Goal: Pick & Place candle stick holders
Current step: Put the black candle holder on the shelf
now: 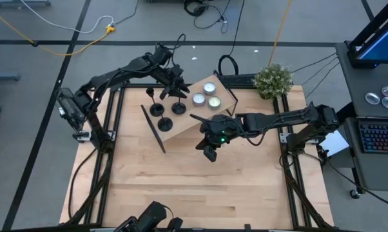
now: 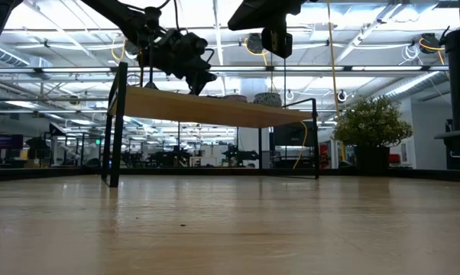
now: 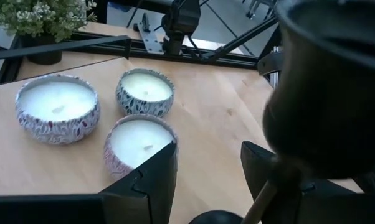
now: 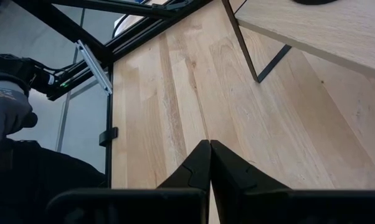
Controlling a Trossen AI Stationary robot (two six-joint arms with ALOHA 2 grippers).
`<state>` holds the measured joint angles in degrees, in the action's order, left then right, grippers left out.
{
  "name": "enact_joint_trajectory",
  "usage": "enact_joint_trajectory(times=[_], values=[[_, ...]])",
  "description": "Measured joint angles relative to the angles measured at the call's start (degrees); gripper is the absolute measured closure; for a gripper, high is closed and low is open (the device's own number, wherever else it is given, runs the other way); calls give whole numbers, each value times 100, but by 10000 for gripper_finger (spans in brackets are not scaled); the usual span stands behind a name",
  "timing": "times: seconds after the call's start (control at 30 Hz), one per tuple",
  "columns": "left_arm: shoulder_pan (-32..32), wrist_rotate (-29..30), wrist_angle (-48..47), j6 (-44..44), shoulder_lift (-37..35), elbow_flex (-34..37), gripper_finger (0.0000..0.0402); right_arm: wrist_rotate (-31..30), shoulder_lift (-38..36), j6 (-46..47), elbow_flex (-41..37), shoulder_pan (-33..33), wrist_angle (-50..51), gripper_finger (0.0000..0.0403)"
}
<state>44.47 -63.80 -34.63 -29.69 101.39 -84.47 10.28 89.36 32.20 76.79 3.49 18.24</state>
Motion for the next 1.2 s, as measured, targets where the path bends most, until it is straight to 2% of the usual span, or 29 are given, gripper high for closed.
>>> enact_joint_trajectory(times=[0.6,0.77,1.2], values=[[-146,307,-51,182,-166,-1,217,17,0,-10,0,0,0,403],[-136,618,-146,149,-277,-2,217,21,0,-11,0,6,0,403],[-185,937,-291,188,-300,-2,217,7,0,-12,0,151,0,403]])
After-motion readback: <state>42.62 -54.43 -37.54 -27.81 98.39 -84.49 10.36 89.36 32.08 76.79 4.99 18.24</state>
